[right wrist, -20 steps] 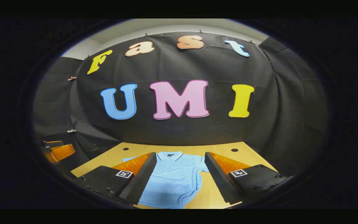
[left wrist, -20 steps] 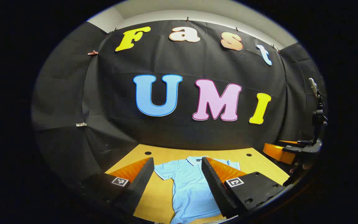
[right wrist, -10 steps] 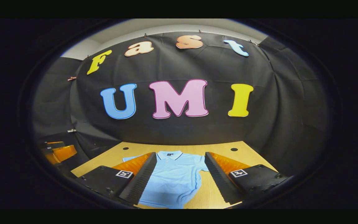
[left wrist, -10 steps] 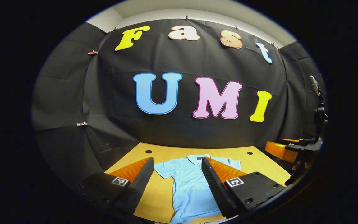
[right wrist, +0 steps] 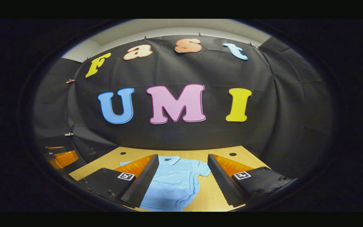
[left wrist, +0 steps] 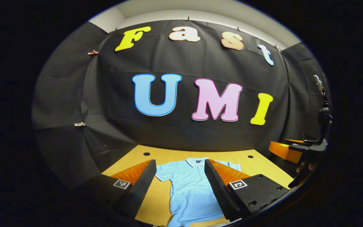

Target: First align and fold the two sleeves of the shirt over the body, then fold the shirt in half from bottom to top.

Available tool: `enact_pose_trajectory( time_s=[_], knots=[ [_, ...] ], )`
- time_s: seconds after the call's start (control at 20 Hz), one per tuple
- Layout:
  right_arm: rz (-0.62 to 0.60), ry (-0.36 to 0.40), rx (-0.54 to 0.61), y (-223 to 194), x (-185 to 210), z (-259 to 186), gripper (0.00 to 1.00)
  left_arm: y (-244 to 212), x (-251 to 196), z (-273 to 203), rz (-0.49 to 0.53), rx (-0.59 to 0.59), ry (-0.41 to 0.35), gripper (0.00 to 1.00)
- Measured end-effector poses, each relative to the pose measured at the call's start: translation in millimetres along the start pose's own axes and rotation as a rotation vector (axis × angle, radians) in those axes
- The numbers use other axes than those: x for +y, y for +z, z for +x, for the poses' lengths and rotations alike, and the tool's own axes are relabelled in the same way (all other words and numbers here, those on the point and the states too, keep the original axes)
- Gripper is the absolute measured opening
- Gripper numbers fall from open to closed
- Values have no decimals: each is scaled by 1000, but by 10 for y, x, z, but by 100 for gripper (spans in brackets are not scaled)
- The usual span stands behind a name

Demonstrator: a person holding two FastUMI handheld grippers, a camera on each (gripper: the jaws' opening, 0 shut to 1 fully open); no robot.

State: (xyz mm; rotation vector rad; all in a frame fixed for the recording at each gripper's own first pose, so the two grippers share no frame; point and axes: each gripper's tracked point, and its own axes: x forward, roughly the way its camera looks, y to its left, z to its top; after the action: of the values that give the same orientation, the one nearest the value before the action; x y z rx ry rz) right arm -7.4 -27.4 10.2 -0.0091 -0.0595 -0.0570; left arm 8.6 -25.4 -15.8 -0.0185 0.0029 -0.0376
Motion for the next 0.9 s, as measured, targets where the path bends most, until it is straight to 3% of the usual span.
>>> enact_pose_trajectory(
  time_s=[0.25, 0.4, 0.6, 0.9],
  knots=[
    [-17, -53, 16, -36, -293, 225, 97, 36, -44, 200, -9, 9, -29, 98],
    [-5, -70, 118, -260, -477, 595, 100, 62, 12, 345, 5, 23, -6, 98],
    [-4, -94, 213, -454, -744, 1205, 97, 39, 144, 534, 13, 51, 52, 98],
    [21, -124, 412, -1101, -1094, 2128, 97, -202, 231, 796, 36, 134, 111, 98]
  ],
)
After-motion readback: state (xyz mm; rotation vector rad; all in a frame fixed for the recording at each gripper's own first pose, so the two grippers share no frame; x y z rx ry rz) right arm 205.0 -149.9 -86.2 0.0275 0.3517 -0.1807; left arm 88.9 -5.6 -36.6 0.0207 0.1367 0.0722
